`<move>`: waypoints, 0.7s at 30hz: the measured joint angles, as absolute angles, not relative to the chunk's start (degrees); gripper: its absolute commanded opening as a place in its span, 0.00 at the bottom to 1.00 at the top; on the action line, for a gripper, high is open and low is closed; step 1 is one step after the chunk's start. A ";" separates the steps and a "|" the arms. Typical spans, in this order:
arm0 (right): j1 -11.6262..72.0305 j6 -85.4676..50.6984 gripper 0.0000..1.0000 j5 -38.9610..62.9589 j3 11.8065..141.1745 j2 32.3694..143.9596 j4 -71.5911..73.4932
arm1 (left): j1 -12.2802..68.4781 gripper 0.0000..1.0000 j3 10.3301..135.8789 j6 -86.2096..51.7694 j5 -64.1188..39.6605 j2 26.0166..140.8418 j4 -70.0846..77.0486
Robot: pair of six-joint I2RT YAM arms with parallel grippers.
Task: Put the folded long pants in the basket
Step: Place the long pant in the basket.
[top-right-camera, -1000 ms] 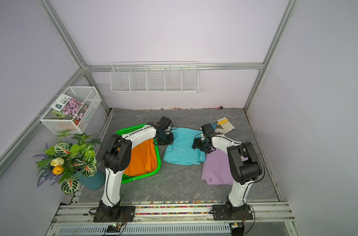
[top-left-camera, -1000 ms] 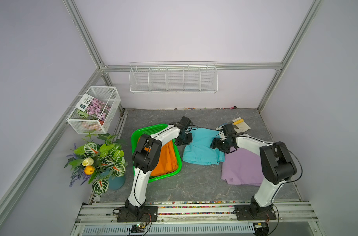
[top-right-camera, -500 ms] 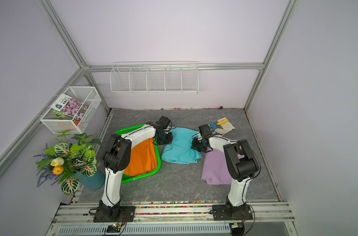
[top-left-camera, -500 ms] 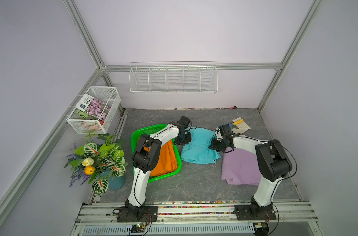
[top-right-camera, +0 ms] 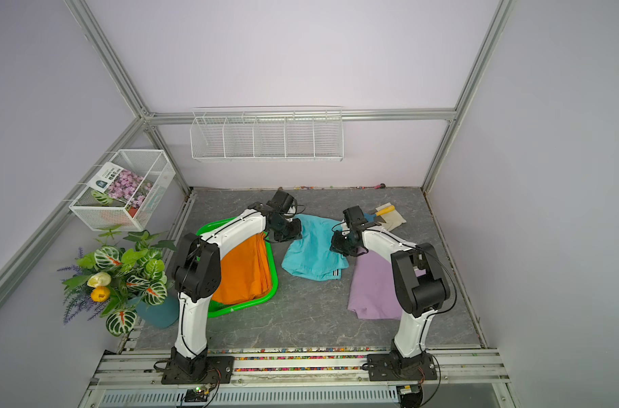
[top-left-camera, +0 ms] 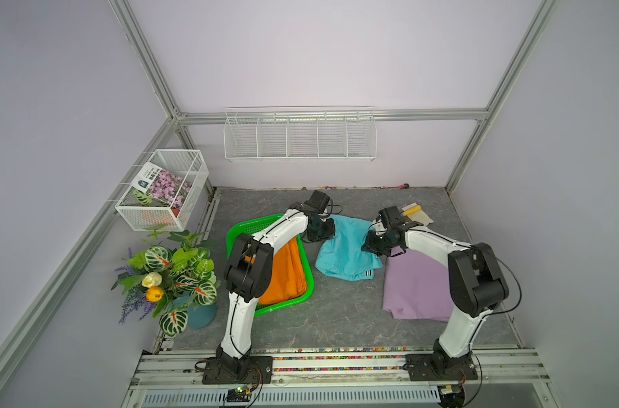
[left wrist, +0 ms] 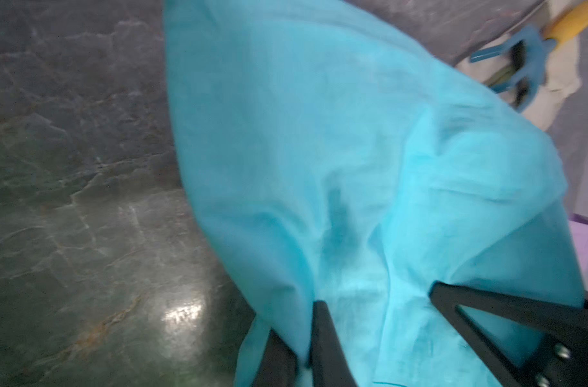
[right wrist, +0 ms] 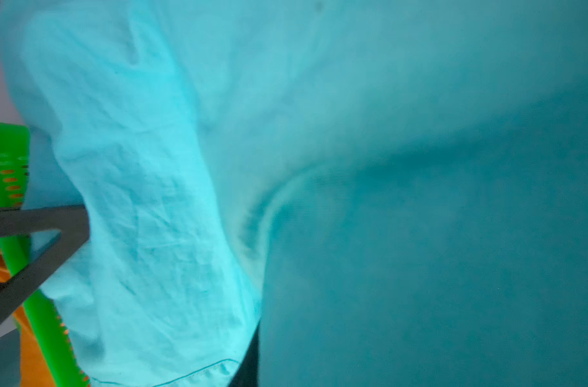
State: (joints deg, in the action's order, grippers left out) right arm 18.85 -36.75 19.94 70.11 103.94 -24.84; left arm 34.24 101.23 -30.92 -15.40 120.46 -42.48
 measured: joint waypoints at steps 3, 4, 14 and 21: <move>18.87 -36.49 0.00 19.99 71.92 103.31 -26.00 | 34.52 0.00 102.39 -31.20 -16.47 118.72 -42.50; 18.87 -36.38 0.00 19.99 72.42 103.24 -26.20 | 34.57 0.00 102.59 -31.24 -16.62 118.13 -42.50; 19.07 -35.97 0.00 21.61 77.19 101.58 -30.83 | 34.57 0.00 105.30 -31.22 -16.34 115.24 -45.52; 20.62 -35.73 0.00 23.92 83.11 99.94 -33.52 | 34.52 0.00 104.66 -31.53 -14.61 108.20 -46.63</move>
